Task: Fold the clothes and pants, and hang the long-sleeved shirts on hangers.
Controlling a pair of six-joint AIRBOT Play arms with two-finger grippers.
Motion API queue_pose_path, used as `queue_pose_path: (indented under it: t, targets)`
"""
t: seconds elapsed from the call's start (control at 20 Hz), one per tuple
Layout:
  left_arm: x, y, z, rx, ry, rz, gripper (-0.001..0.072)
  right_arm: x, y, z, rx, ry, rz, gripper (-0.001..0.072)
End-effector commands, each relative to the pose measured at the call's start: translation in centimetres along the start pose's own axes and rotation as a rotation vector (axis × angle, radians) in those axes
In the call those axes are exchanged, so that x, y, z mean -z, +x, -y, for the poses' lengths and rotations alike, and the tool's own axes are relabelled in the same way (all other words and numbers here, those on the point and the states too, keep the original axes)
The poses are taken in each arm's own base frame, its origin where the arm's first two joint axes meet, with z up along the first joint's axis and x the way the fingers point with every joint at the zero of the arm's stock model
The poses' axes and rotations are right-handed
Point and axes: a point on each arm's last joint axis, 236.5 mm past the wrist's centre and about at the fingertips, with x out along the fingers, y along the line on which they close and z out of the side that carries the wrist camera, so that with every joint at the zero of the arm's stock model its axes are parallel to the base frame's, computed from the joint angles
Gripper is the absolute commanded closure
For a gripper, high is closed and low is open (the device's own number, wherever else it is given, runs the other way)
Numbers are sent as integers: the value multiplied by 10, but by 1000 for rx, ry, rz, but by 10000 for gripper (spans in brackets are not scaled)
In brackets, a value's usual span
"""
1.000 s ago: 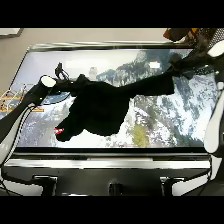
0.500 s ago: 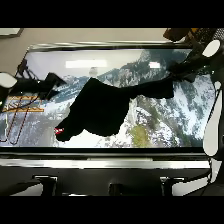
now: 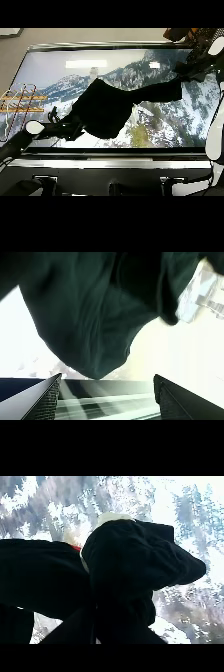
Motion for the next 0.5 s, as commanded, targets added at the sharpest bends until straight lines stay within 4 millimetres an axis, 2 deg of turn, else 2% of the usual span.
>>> queue_pose_path:
  t: [0.0,0.15,0.35,0.4,0.45]
  targets:
    - [16,37,-14,-8,-67,8,53,2,-1,2,11,0,-9,662]
    - [27,60,-22,-51,-74,-40,53,2,-1,2,10,4,-9,662]
    - [31,81,-13,-66,-44,-50,56,3,-1,2,10,12,-10,662]
    - [29,85,-13,-70,-45,-47,127,3,-1,2,10,16,-11,662]
    - [27,87,-13,-73,-47,-48,475,4,-1,2,11,28,-15,662]
